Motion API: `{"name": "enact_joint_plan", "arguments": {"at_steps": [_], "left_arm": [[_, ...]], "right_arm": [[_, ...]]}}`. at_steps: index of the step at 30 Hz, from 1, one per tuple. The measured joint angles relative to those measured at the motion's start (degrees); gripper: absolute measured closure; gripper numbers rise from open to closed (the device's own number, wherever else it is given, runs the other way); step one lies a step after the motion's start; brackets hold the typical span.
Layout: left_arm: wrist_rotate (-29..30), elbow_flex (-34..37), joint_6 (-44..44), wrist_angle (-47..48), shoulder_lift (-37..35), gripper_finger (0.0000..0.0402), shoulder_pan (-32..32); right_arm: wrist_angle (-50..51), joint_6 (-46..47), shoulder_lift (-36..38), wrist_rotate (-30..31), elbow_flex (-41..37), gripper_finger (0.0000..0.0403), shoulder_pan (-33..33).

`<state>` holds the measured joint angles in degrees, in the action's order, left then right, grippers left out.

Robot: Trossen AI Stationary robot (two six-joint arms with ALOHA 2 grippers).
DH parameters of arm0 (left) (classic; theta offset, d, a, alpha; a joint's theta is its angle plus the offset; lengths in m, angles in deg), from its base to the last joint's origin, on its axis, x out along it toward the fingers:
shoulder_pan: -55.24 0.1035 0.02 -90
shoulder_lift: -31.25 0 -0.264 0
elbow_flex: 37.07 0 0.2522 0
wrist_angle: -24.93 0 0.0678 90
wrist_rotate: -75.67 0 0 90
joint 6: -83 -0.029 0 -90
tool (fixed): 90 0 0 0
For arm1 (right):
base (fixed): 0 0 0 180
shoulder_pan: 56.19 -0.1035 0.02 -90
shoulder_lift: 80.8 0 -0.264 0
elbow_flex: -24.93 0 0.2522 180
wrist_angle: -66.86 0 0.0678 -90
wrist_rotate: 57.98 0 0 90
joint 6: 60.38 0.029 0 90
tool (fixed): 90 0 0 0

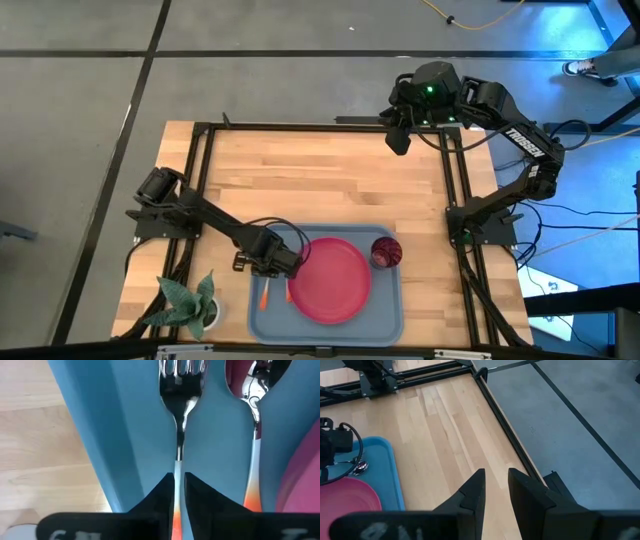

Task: Pick and place plate/cup/fork/spoon on tray
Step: Put the orange fork on the blue serving tray to the left of the orange spoon, then adjust the red glass on the blue serving tray

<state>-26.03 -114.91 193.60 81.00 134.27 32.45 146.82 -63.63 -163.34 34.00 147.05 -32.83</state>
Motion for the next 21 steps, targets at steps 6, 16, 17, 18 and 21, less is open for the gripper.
{"name": "enact_joint_plan", "arguments": {"at_steps": [6,16,17,18,21], "left_arm": [[0.15,0.00,0.12,-0.02,0.00,0.0360,0.35],[12.99,0.02,-4.61,6.67,-11.07,0.0362,1.94],[13.33,0.02,-5.73,8.42,-12.48,0.0362,1.97],[13.76,0.02,-6.81,10.01,-13.71,0.0362,1.96],[14.15,0.02,-10.56,13.73,-16.82,0.0362,1.95]], "right_arm": [[0.02,-0.14,-0.01,0.00,0.00,0.0313,0.00],[1.41,-3.23,2.11,-0.11,0.00,0.0313,-0.02],[2.55,-3.25,2.71,-0.36,0.02,0.0313,-0.02],[4.11,-3.23,3.28,-0.98,0.02,0.0313,-0.02],[11.12,-2.78,4.46,-4.53,0.07,0.0315,-0.02]]}}
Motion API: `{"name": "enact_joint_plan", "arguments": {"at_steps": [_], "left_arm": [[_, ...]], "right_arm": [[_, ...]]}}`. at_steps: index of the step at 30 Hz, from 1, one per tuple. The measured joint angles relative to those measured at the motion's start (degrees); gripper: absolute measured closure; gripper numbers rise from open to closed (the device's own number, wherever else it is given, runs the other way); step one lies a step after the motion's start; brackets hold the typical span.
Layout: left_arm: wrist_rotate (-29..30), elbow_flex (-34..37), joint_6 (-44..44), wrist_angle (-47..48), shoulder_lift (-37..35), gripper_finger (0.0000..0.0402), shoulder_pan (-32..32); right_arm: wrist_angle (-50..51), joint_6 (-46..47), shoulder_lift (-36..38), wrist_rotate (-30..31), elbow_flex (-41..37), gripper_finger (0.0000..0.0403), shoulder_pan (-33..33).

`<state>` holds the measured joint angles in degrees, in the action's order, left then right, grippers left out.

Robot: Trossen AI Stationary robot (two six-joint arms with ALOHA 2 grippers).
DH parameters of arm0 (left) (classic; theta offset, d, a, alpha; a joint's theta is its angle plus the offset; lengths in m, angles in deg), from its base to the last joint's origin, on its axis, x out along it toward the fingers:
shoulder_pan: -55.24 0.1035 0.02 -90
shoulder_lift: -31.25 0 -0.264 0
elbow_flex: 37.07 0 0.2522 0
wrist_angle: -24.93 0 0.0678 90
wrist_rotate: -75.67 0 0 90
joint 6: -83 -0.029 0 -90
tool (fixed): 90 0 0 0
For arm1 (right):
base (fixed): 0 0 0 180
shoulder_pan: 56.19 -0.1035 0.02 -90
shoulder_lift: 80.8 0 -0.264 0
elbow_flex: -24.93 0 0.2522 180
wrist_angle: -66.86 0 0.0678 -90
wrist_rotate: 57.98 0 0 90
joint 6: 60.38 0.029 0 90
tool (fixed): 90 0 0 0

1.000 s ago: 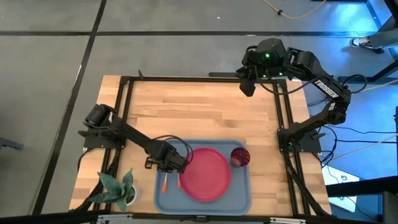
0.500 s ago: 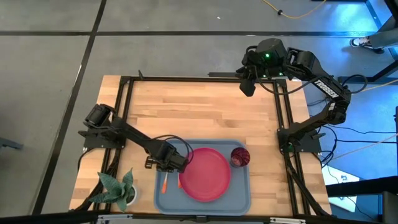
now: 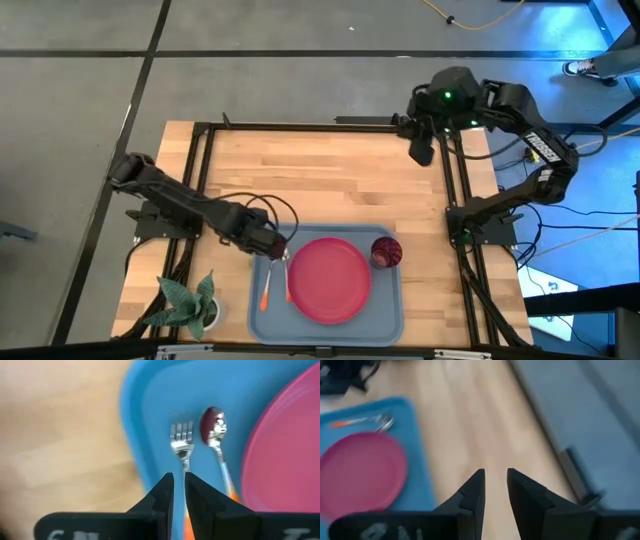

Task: Pick and place plate/cup/fork/spoon on tray
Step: Adjust the red glass on the blue serving tray

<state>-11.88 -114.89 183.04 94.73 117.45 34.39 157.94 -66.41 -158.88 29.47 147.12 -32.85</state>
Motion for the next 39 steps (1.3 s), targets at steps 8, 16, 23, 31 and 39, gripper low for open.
{"name": "enact_joint_plan", "arguments": {"at_steps": [8,16,23,31,39], "left_arm": [[-0.01,0.00,-18.23,3.92,-4.11,0.0363,0.15],[-0.03,0.00,-32.71,3.93,-4.07,0.0399,0.15],[-3.00,0.28,-40.29,2.42,-4.07,0.0401,-0.47],[-8.80,4.41,-42.66,-4.42,-4.05,0.0401,-2.27],[-11.68,10.03,-45.18,-15.95,-4.03,0.0401,-6.76]], "right_arm": [[12.54,9.54,-0.01,-7.65,-0.40,0.0347,-4.32],[12.64,20.56,1.21,-13.65,-5.79,0.0397,-15.98],[8.99,32.92,1.35,-13.72,-20.67,0.0400,-26.86],[-8.98,43.97,1.35,-20.25,-36.72,0.0401,-34.90],[-20.71,53.91,1.37,-24.19,-43.33,0.0401,-43.21]]}}
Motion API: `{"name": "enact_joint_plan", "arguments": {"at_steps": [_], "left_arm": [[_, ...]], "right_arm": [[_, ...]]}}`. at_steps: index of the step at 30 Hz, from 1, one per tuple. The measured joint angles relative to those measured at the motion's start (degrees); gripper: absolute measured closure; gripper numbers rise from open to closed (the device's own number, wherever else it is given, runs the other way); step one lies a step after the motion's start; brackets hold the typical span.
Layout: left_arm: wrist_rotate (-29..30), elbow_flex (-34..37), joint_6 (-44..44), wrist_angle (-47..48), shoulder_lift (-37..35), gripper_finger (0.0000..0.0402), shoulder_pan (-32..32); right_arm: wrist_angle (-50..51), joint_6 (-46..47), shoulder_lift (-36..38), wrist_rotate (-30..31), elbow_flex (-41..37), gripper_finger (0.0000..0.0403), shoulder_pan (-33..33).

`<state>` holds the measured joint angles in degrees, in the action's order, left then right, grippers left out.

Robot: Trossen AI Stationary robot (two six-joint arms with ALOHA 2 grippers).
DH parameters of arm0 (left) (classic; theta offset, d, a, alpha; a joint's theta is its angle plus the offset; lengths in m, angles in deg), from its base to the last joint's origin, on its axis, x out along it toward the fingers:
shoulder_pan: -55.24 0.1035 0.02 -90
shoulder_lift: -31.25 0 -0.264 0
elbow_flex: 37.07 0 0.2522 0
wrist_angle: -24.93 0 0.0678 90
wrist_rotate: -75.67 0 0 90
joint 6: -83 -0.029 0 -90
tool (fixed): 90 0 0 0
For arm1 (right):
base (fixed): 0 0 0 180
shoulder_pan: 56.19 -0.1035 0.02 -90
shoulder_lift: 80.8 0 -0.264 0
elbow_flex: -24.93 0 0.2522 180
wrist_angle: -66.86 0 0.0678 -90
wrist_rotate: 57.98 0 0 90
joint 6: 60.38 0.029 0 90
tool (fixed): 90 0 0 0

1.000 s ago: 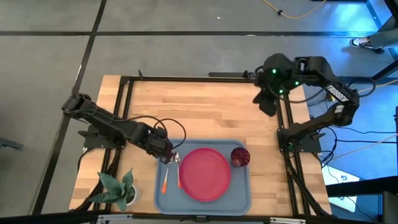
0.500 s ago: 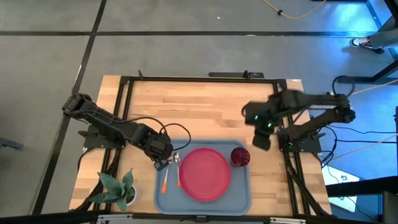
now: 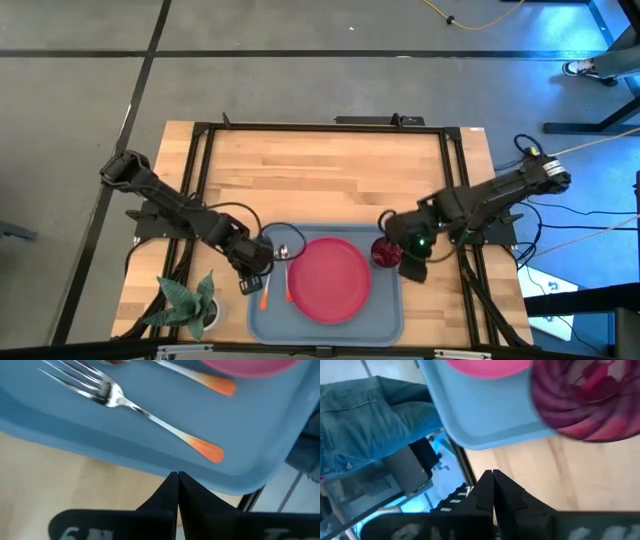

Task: Pick and place plate/cup/fork/spoon on tray
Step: Adjust the red glass on the blue serving tray

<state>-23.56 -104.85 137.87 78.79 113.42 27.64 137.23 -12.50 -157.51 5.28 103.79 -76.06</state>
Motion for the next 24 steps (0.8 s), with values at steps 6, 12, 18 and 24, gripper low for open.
{"name": "enact_joint_plan", "arguments": {"at_steps": [6,12,18,24], "left_arm": [[-1.02,3.91,-0.02,-6.93,0.00,0.0401,-2.01],[1.17,5.33,0.03,-9.94,0.00,0.0401,-2.46],[1.30,5.40,0.01,-11.62,3.55,0.0401,-2.31],[3.37,5.42,-3.15,-11.91,6.49,0.0401,-2.31]], "right_arm": [[-10.59,5.65,0.00,-0.03,-4.91,0.0401,-7.48],[-27.48,12.99,0.00,4.72,-13.48,0.0401,-13.73],[-41.89,19.49,-0.02,12.12,-22.75,0.0401,-17.99],[-46.60,24.25,-0.07,21.01,-26.61,0.0401,-19.93]]}}
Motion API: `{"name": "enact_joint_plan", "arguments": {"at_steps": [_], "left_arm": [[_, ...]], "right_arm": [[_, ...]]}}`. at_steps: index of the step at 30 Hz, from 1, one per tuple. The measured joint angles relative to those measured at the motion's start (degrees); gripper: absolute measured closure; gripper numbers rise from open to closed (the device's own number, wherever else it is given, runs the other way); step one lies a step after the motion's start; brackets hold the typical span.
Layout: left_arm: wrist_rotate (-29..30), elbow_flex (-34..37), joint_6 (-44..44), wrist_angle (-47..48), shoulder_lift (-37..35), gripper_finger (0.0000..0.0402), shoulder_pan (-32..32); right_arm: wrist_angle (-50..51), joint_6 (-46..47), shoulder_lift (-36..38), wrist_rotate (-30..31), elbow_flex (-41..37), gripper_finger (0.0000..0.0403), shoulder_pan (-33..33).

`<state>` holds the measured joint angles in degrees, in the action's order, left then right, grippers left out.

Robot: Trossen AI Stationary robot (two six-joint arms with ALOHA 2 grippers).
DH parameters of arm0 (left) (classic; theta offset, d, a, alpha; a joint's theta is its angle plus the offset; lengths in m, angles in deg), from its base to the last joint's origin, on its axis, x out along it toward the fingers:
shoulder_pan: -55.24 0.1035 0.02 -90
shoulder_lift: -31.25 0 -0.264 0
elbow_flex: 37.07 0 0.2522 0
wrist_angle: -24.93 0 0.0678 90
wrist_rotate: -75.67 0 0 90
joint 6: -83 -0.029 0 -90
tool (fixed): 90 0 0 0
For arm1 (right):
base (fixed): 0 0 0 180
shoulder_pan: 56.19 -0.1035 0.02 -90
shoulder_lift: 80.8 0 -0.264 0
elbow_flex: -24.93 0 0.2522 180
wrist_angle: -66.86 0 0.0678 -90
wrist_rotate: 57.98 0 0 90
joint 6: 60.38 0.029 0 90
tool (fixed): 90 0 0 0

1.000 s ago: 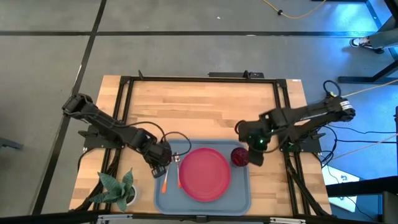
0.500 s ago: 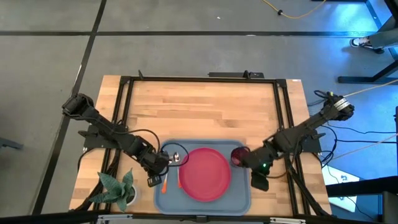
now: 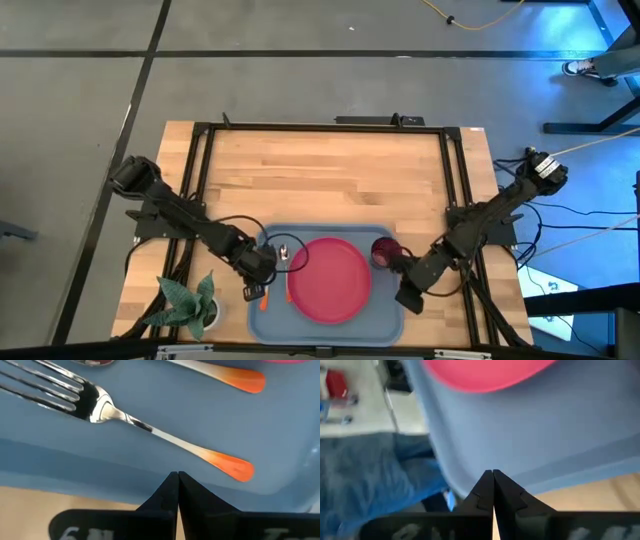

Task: Pick and place plate/cup/fork/spoon on tray
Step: Adjust the red glass on the blue serving tray

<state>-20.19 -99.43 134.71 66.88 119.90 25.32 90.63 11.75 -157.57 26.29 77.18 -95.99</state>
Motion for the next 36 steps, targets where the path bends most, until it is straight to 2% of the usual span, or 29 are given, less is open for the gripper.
{"name": "enact_joint_plan", "arguments": {"at_steps": [3,7,26,36], "left_arm": [[0.65,0.00,-1.55,0.13,0.62,0.0401,0.00],[1.60,0.12,-2.66,0.16,1.20,0.0401,0.00],[1.75,3.75,-2.26,-3.02,1.56,0.0402,1.95],[0.77,4.11,-3.79,-3.73,1.57,0.0401,4.62]], "right_arm": [[0.16,2.64,-0.25,4.12,-0.44,0.0401,-0.32],[-0.23,2.62,-1.89,6.30,-0.42,0.0401,-0.38],[0.41,2.50,-11.84,6.29,-0.38,0.0401,0.83],[0.90,0.82,-11.48,2.92,-0.35,0.0401,3.39]]}}
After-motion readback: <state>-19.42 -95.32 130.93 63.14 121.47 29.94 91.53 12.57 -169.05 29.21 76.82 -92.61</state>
